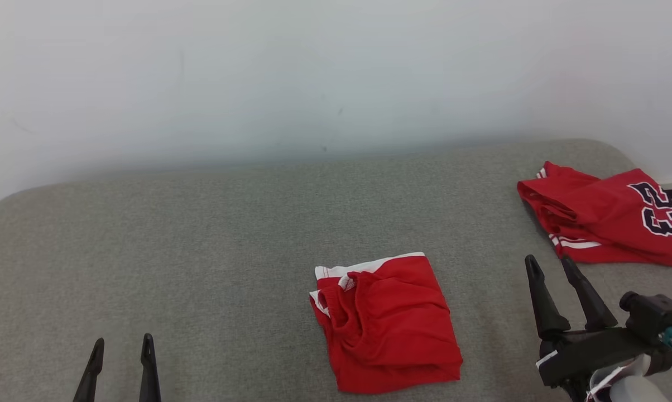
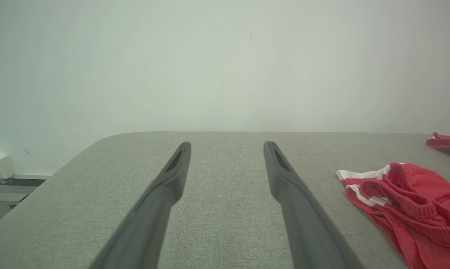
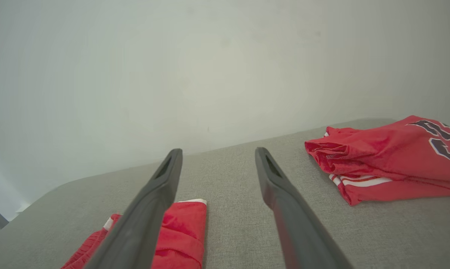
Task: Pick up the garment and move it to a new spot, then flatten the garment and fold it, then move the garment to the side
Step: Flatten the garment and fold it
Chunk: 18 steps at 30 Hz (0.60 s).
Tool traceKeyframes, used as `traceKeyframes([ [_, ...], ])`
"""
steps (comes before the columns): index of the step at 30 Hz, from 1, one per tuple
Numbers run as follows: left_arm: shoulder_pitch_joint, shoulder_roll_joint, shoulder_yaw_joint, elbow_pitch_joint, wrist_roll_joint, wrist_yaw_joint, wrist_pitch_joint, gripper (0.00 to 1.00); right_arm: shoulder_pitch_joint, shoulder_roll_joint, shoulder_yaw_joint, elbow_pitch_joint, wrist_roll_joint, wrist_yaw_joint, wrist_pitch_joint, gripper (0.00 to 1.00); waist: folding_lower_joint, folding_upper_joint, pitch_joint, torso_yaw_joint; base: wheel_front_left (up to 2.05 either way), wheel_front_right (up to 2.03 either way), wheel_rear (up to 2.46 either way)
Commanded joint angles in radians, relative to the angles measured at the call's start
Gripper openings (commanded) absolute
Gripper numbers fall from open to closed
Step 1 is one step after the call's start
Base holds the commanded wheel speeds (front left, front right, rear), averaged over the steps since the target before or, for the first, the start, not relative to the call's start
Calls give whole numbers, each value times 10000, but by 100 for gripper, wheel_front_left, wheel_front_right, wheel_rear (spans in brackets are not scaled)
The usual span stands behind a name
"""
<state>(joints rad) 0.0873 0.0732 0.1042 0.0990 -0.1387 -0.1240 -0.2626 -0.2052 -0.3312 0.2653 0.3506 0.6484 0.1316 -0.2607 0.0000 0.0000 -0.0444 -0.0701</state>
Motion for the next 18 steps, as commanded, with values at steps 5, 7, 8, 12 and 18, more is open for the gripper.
traceKeyframes([
  [5,175,105,36,-17,124,-48,-27,100,868,417,-596,-864,-1146,-26,-46,100,0,0,7,-132,0,0,0],
  [7,181,136,1,20,119,-59,-27,100,1170,584,-811,-1144,-1434,-26,-47,100,0,0,-26,-101,0,0,0],
  [8,195,148,-25,41,111,-64,-27,100,1317,661,-907,-1277,-1552,-26,-47,100,0,0,-44,-78,0,0,0],
  [12,290,242,-170,146,43,-49,-27,100,1870,937,-1090,-1688,-2078,-26,-49,100,0,0,-122,34,0,0,0],
  [18,406,403,-382,177,-160,-60,-27,100,2330,1142,-976,-1766,-2558,-26,-50,100,0,0,-224,200,0,0,0],
])
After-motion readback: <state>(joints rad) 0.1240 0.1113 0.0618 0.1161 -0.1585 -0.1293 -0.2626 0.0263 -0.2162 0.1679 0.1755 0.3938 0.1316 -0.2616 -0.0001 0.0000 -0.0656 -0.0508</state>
